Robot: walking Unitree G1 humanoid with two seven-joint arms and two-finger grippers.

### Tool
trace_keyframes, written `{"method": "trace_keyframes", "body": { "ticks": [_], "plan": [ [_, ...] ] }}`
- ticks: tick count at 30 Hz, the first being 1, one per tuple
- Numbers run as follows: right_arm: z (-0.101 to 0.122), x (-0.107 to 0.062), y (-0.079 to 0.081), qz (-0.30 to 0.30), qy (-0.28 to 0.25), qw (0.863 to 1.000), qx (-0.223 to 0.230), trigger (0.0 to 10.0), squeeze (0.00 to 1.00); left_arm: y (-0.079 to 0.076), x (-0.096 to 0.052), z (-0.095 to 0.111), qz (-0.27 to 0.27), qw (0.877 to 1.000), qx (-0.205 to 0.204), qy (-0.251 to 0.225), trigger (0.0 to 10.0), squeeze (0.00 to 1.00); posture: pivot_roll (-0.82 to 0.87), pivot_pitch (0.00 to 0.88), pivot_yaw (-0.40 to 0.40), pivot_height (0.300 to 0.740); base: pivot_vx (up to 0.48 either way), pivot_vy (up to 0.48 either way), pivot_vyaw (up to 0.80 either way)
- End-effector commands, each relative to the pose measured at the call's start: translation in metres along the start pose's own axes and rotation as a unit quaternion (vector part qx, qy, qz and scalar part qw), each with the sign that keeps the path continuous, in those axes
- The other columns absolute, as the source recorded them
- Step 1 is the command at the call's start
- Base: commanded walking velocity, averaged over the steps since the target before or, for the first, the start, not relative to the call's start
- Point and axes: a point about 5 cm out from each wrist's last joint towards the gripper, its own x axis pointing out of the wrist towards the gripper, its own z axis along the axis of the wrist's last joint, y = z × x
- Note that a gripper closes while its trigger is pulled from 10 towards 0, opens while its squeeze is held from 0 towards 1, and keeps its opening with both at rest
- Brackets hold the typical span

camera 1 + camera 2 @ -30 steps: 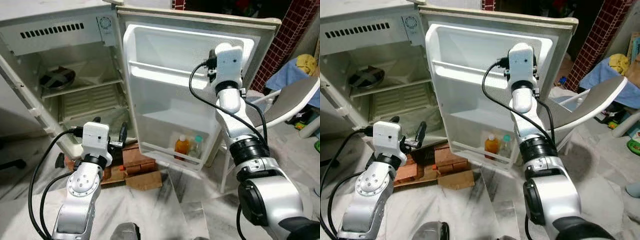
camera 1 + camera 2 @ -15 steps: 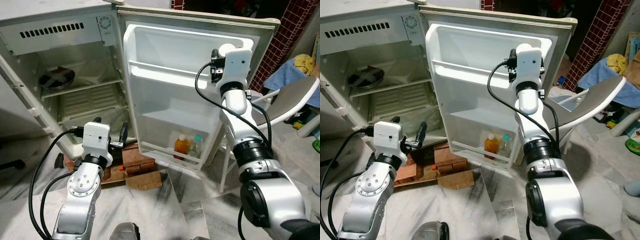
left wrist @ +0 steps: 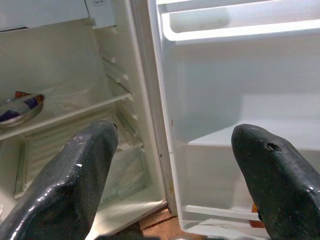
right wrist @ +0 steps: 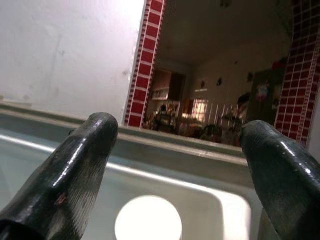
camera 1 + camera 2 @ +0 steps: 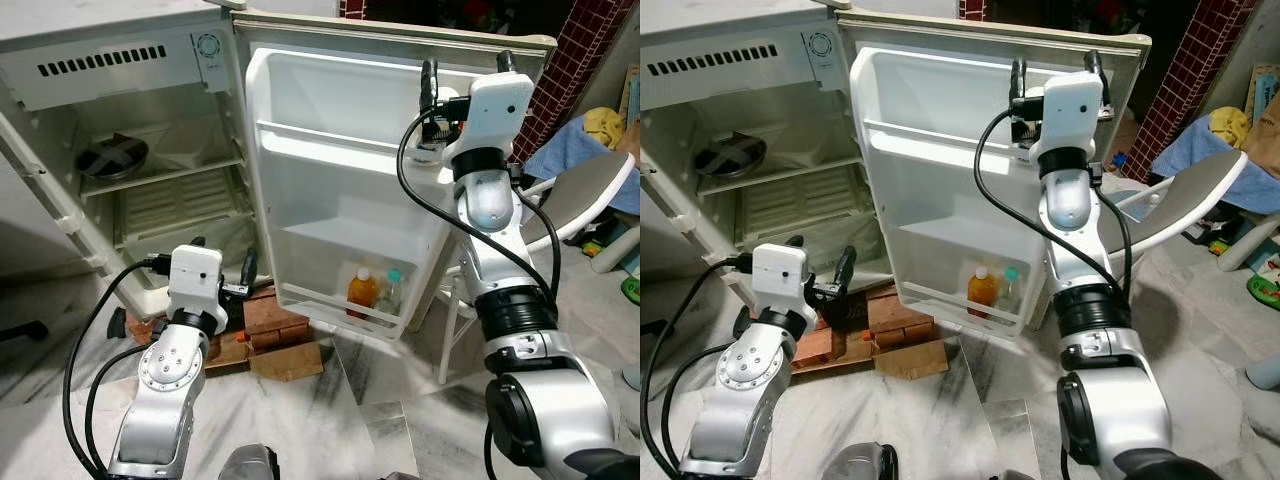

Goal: Restocking fridge

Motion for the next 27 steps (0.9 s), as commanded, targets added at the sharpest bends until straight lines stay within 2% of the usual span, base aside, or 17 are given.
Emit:
{"method": "trace_keyframes", "body": {
  "ticks": [1, 6, 9, 11, 14, 17, 23, 26, 27],
  "plan": [
    [0.007, 0.001, -0.003, -0.001, -0.017, 1.000, -0.004, 10.0, 1.00, 0.000, 0.002, 0.001, -0.001, 1.000, 0.003, -0.004, 10.0, 0.00, 0.13, 0.004, -0.009, 0.740, 0.000, 0.000, 0.00],
    [0.010, -0.001, -0.005, 0.003, -0.021, 1.000, -0.006, 10.0, 1.00, 0.000, 0.002, 0.001, 0.000, 1.000, 0.003, -0.006, 10.0, 0.00, 0.13, 0.002, -0.013, 0.740, 0.000, 0.000, 0.00],
    [0.010, -0.009, -0.003, 0.017, -0.016, 1.000, 0.001, 10.0, 1.00, 0.000, 0.001, 0.001, 0.003, 1.000, 0.003, -0.006, 10.0, 0.00, 0.13, 0.004, -0.016, 0.740, 0.000, 0.000, 0.00],
    [0.006, -0.020, 0.000, 0.035, -0.004, 0.999, 0.014, 10.0, 1.00, 0.001, 0.001, 0.001, 0.004, 1.000, 0.002, -0.006, 10.0, 0.00, 0.13, 0.006, -0.016, 0.740, 0.000, 0.000, 0.00],
    [-0.004, -0.051, 0.011, 0.090, 0.025, 0.994, 0.048, 10.0, 1.00, 0.001, 0.001, 0.000, 0.005, 1.000, 0.001, -0.006, 10.0, 0.00, 0.12, 0.011, -0.014, 0.740, 0.000, 0.000, 0.00],
    [-0.010, -0.069, 0.018, 0.129, 0.047, 0.988, 0.066, 10.0, 1.00, -0.001, 0.001, 0.000, 0.002, 1.000, -0.001, -0.005, 10.0, 0.00, 0.11, 0.015, -0.009, 0.740, 0.000, 0.000, 0.00],
    [-0.022, -0.081, 0.022, 0.153, 0.085, 0.982, 0.077, 10.0, 1.00, -0.001, 0.002, 0.000, 0.000, 1.000, -0.001, -0.006, 10.0, 0.00, 0.11, 0.019, -0.010, 0.740, 0.000, 0.000, 0.00],
    [-0.028, -0.084, 0.028, 0.172, 0.102, 0.976, 0.086, 10.0, 1.00, -0.002, 0.002, 0.000, -0.001, 1.000, -0.001, -0.006, 10.0, 0.00, 0.11, 0.023, -0.011, 0.740, 0.000, 0.000, 0.00],
    [-0.031, -0.086, 0.033, 0.189, 0.115, 0.971, 0.096, 10.0, 0.96, -0.002, 0.002, 0.001, -0.001, 1.000, -0.002, -0.007, 10.0, 0.00, 0.12, 0.030, -0.016, 0.740, 0.000, 0.000, 0.00]
  ]
}}
